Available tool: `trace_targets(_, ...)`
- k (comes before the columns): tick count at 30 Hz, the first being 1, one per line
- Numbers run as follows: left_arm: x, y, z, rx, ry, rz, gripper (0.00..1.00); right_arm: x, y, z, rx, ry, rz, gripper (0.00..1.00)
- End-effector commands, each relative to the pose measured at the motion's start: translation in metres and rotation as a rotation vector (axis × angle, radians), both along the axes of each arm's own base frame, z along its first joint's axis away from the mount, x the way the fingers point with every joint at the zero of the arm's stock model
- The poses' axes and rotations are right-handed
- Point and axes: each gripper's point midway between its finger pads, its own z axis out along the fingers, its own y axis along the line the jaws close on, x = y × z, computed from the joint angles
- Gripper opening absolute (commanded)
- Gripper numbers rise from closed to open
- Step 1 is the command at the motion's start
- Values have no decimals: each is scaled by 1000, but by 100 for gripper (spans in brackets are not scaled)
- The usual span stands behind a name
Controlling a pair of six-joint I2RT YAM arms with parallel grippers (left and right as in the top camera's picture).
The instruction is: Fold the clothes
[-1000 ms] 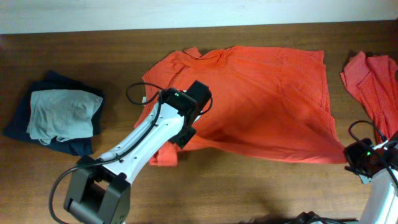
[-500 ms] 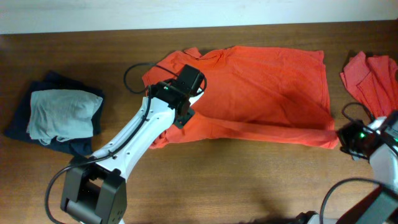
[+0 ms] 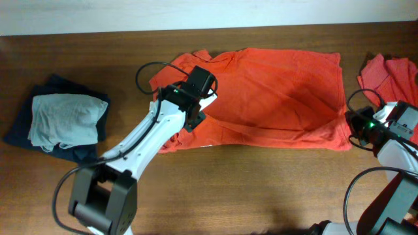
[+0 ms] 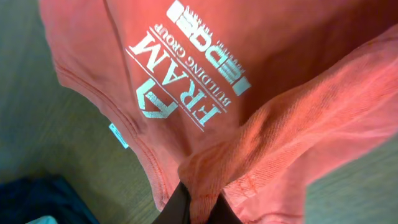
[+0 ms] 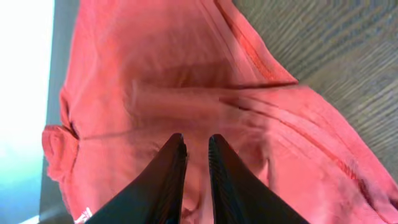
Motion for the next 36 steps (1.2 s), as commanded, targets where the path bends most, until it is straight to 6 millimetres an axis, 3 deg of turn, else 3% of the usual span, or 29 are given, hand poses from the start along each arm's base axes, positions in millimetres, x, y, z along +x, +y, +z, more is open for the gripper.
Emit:
trace_targets(1, 9, 11, -14, 17, 27, 16, 6, 4, -3, 3, 18, 1, -40, 18)
trace_targets(5, 13, 22, -21, 23, 42, 44, 6, 1, -9, -1, 48, 29, -119, 17)
trace_targets(11, 19, 23, -19, 10, 24, 53, 6, 4, -2, 3, 26, 2, -40, 20)
trace_targets(16, 19, 18, -20, -13, 27, 46, 9, -7, 29, -11, 18, 71, 117, 33)
trace_targets(18, 19, 18, -20, -13, 27, 46, 9, -9, 40, -18, -23, 107, 177, 42)
trace_targets(19, 19, 18, -20, -13, 27, 46, 8, -9, 48, -26, -65, 155, 195, 56)
trace_targets(22, 19, 18, -20, -12, 28, 46, 8, -5, 57, -29, -82, 167, 219, 66)
trace_targets(31, 19, 18, -20, -13, 28, 46, 8, 2, 63, -46, -120, 215, 200, 64)
trace_targets(36, 19, 18, -20, -17, 26, 55, 8, 7, 63, -62, -79, 223, 170, 46)
